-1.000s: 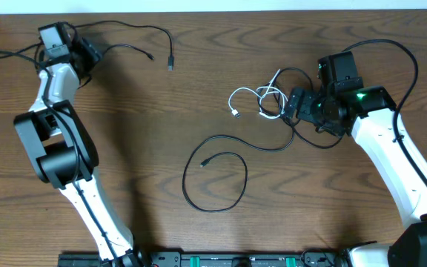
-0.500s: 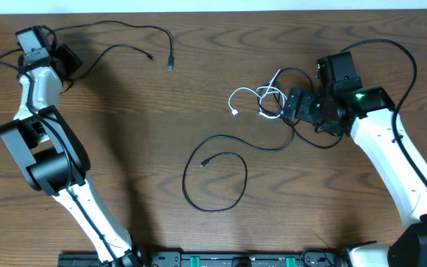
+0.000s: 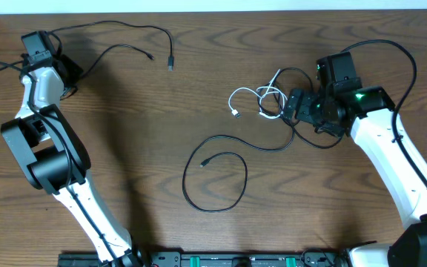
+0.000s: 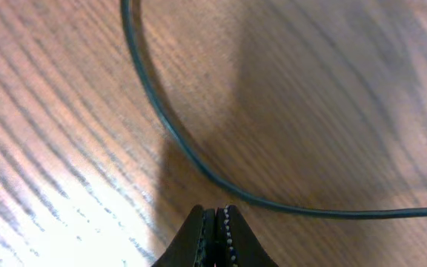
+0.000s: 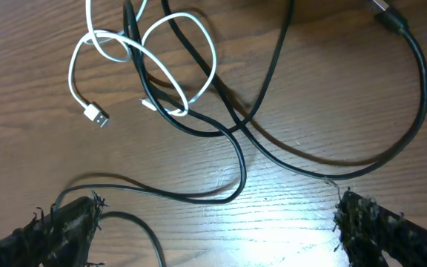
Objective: Untangle cables
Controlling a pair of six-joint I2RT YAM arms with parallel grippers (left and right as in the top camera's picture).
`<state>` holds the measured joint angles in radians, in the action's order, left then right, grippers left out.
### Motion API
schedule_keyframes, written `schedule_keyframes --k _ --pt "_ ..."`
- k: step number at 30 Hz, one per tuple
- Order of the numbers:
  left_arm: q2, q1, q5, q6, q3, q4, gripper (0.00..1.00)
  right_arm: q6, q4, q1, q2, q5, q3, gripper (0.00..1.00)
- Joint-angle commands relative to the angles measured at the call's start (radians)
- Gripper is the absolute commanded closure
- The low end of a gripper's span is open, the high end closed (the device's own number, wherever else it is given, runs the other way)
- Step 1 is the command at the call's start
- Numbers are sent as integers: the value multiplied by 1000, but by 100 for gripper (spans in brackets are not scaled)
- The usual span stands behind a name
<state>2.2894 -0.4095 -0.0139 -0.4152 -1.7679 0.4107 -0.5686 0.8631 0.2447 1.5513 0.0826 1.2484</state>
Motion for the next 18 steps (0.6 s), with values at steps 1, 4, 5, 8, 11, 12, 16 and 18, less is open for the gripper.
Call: schedule_keyframes --k 1,4,5,8,11,12,16,18 --pt "29 -3 30 -2 11 11 92 8 0 6 6 3 -3 1" --pt "30 -3 29 -2 17 21 93 8 0 6 6 3 -3 1" --pt "30 -2 29 -3 23 20 93 8 -1 6 6 3 -3 1" --pt "32 0 30 -2 43 -3 93 8 -7 6 6 3 -3 1" --pt "44 0 30 -2 51 -29 92 8 -11 6 6 3 -3 1" --pt "50 0 30 -1 51 -37 92 8 -11 6 6 3 -3 1" --pt "74 0 28 -2 51 -76 92 8 -8 6 6 3 -3 1" --pt "89 1 24 -2 51 -88 93 8 -7 6 6 3 -3 1"
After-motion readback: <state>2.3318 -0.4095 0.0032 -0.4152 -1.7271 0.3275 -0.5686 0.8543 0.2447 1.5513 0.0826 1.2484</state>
